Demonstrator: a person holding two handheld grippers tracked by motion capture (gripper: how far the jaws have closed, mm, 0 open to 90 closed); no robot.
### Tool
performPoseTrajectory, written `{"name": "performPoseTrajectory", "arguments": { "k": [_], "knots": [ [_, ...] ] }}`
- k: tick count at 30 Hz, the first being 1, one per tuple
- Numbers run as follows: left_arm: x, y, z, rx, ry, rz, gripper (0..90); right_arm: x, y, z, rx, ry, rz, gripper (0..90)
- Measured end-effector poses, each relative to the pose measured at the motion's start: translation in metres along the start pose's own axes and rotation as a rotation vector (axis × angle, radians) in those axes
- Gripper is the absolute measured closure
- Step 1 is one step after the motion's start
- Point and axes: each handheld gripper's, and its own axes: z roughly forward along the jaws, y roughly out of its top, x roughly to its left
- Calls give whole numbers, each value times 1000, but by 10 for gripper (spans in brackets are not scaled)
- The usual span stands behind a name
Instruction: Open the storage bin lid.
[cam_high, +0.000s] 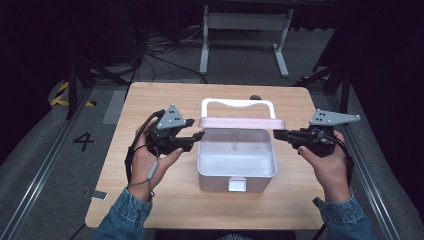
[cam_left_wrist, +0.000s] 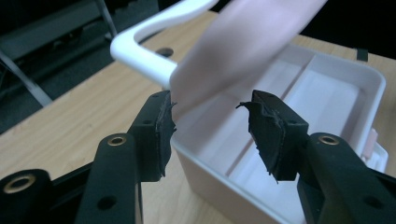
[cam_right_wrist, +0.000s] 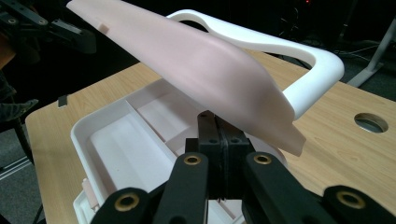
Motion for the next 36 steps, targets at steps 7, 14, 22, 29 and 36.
{"name": "performPoseTrajectory", "arguments": {
  "k": [7,14,22,29,36],
  "knots": [
    [-3,5,10,4,4,1,479,0,-1,-1,-5,10,8,898],
    [1,8,15,-8,1,-1,482,-1,0,0,-7,13,17,896],
    [3,10,20,-29,0,-2,482,-1,0,1,-5,17,15,893],
    [5,14,27,-47,16,10,527,-1,0,1,-6,17,15,893],
    [6,16,28,-53,37,30,598,-2,-1,-1,-8,15,16,866]
  ]
}}
